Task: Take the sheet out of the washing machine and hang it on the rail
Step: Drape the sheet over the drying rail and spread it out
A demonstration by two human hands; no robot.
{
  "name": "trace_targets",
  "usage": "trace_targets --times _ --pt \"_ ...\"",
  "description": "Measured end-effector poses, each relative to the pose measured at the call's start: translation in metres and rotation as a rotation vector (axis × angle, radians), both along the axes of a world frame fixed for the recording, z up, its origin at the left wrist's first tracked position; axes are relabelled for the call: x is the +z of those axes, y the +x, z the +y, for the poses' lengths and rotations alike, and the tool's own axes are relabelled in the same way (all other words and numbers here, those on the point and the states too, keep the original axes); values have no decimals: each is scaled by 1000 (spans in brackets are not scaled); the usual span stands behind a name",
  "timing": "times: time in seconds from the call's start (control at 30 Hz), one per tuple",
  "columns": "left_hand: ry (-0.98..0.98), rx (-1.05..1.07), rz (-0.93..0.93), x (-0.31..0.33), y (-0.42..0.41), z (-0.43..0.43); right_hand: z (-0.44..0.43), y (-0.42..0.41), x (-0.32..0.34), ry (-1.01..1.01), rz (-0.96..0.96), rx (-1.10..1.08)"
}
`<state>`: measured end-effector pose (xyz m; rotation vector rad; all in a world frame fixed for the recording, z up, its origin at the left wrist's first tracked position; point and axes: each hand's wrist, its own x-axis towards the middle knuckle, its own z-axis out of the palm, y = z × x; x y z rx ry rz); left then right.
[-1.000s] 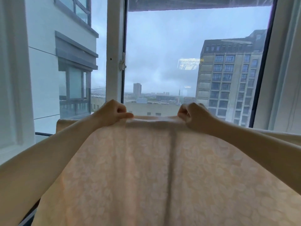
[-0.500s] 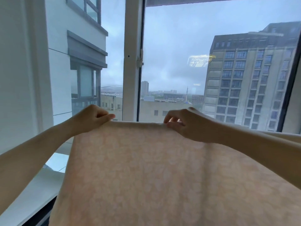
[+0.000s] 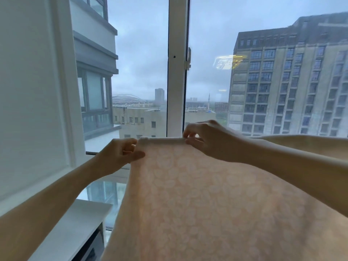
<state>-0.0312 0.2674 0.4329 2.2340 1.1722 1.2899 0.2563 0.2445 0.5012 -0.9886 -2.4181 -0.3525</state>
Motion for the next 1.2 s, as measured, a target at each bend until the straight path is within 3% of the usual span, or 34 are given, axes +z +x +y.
trace_targets --times 0.17,0.43,0.57,0.67,0.97,1.07,1.2 --pt "-9 37 6 -10 -25 0 3 -12 -3 49 16 -36" --pt "165 128 -128 6 -21 8 5 -19 -3 149 75 -59" --pt "197 201 -229 30 -6 21 20 -19 18 186 261 -91" --pt "135 212 -261 48 9 38 35 -17 21 130 232 -137" --pt "-63 71 14 21 18 49 23 -3 10 28 64 -122" --pt "-68 32 -27 19 12 39 15 2 7 13 74 -84" --pt "-175 -102 -219 18 10 21 10 4 4 42 83 -30"
